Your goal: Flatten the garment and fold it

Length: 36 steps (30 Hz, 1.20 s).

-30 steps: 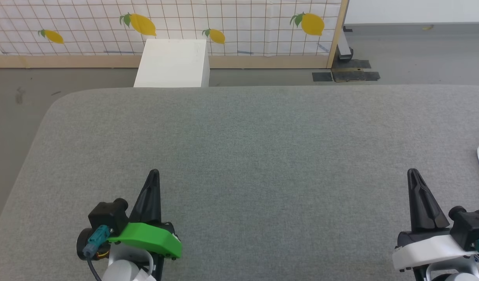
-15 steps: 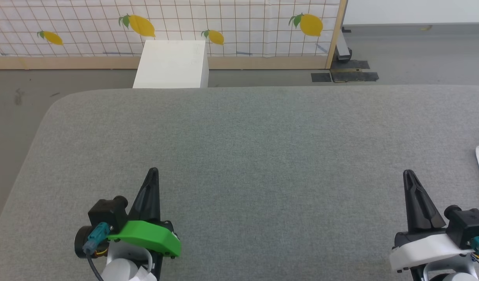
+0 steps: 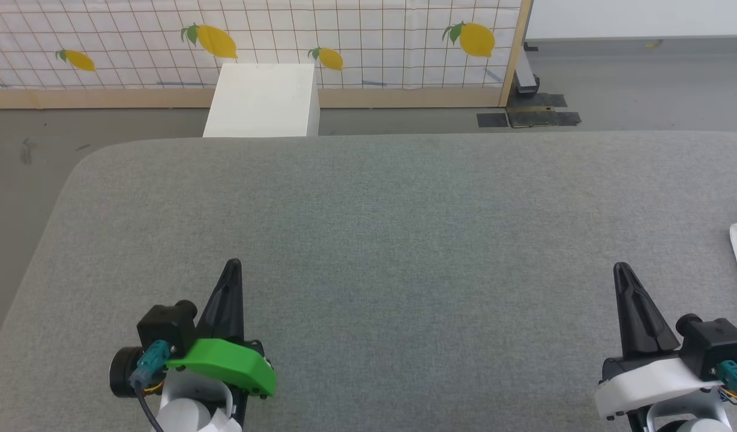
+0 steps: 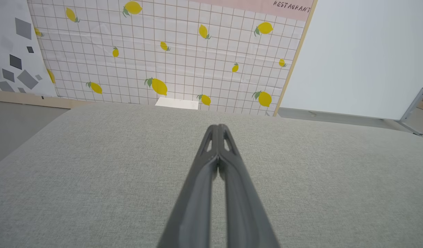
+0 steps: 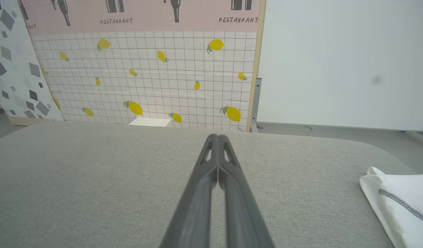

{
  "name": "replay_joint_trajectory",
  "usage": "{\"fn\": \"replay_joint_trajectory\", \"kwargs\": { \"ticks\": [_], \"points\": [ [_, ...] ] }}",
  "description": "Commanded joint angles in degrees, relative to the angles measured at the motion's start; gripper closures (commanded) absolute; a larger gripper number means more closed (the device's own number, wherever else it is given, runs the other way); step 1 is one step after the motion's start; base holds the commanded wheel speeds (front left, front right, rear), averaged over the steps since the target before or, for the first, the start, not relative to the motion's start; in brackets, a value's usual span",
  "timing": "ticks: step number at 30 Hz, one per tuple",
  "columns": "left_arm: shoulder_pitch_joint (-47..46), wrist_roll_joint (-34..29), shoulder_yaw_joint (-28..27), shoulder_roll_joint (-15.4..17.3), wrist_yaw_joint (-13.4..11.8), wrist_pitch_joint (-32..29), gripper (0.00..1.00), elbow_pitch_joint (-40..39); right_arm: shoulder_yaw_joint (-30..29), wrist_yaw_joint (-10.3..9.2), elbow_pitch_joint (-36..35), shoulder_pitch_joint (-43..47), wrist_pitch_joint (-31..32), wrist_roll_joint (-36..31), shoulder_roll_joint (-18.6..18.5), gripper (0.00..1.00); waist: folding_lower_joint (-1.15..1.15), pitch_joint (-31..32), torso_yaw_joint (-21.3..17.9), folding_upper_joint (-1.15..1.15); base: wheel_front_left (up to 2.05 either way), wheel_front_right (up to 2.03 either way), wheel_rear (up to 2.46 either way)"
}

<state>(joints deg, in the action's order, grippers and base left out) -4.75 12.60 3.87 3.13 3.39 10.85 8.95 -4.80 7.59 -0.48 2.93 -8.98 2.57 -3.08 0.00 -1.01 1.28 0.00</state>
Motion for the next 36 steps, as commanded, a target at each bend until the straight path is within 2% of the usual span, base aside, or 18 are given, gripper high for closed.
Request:
{"fn": "replay_joint_trajectory", "kwargs": {
  "ticks": [1, 36],
  "points": [
    [0.8, -0.6, -0.3, -0.1, -0.4, -0.3, 1.00, -0.5, 0.3, -0.03, 0.1, -0.7, 0.5, -0.4, 0.1, 1.00, 0.00, 0.0, 0.0, 0.00, 0.00, 0.00, 0.00],
    [2.4, -5.3, -1.7, -0.1, -1.6, -4.4, 1.00, -3.7, 2.0, -0.05, 0.2, -1.6, 3.8, -1.2, 0.1, 1.00, 0.00, 0.4, -0.5, 0.00, 0.00, 0.00, 0.00]
  ]
}}
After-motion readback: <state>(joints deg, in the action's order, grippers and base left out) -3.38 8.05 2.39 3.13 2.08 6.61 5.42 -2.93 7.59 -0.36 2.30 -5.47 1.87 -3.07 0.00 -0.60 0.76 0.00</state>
